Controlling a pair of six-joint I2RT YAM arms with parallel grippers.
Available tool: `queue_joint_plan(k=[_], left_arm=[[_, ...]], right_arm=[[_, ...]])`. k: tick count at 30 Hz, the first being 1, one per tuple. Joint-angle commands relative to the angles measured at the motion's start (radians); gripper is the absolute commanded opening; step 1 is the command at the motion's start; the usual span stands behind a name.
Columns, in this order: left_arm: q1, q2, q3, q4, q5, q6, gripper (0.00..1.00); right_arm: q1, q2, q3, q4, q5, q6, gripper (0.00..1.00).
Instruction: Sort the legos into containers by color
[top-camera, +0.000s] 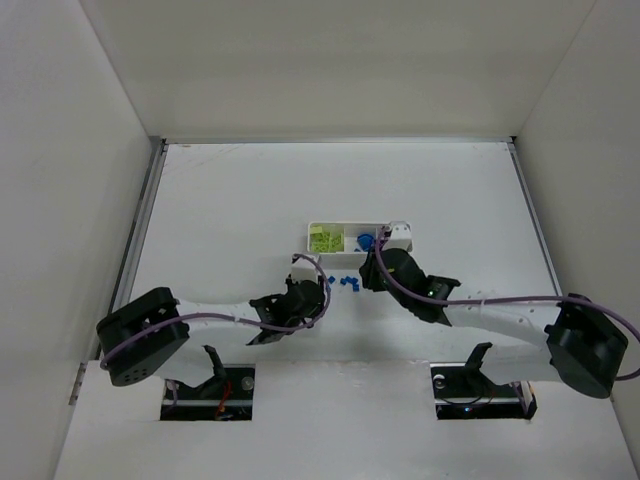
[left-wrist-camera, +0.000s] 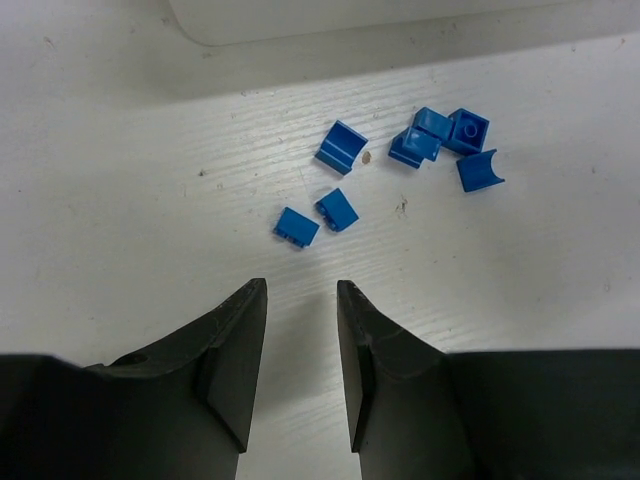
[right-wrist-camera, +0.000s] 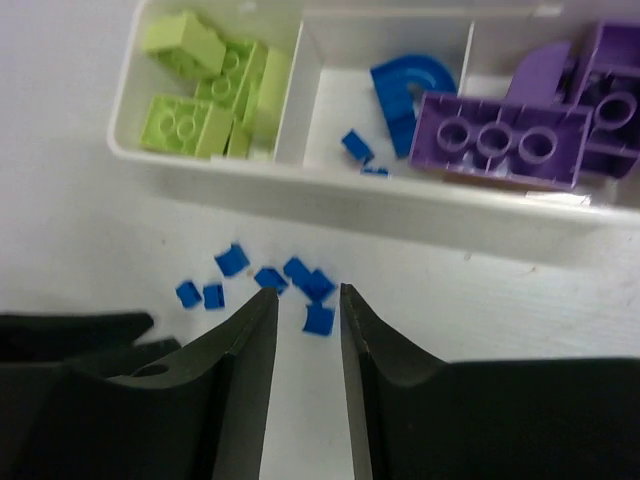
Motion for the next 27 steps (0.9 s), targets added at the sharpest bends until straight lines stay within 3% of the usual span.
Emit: queue_joint_plan(k=[1, 7, 21, 27], left_arm=[[0.019, 0.033, 0.053, 0.036, 0.0, 0.043, 0.3], [0.036, 0.121, 0.091, 0.036, 0.005, 0.067, 0.27], [0.049, 0.199, 0.112, 0.038, 0.005, 0.103, 0.19], [0.05, 0.162, 0.093, 0.042, -0.006, 0.1, 0.14]], right_arm=[[0.031, -0.018, -0.031, -0.01, -0.028, 0.035, 0.4], [0.056, 0.077, -0.015, -0.013, -0.062, 0.055, 0.38], [0.057, 0.093, -0.001, -0.032, -0.062, 0.048, 0.45], [0.057, 0.159, 0.033, -0.032, -0.066, 0.037, 0.51]])
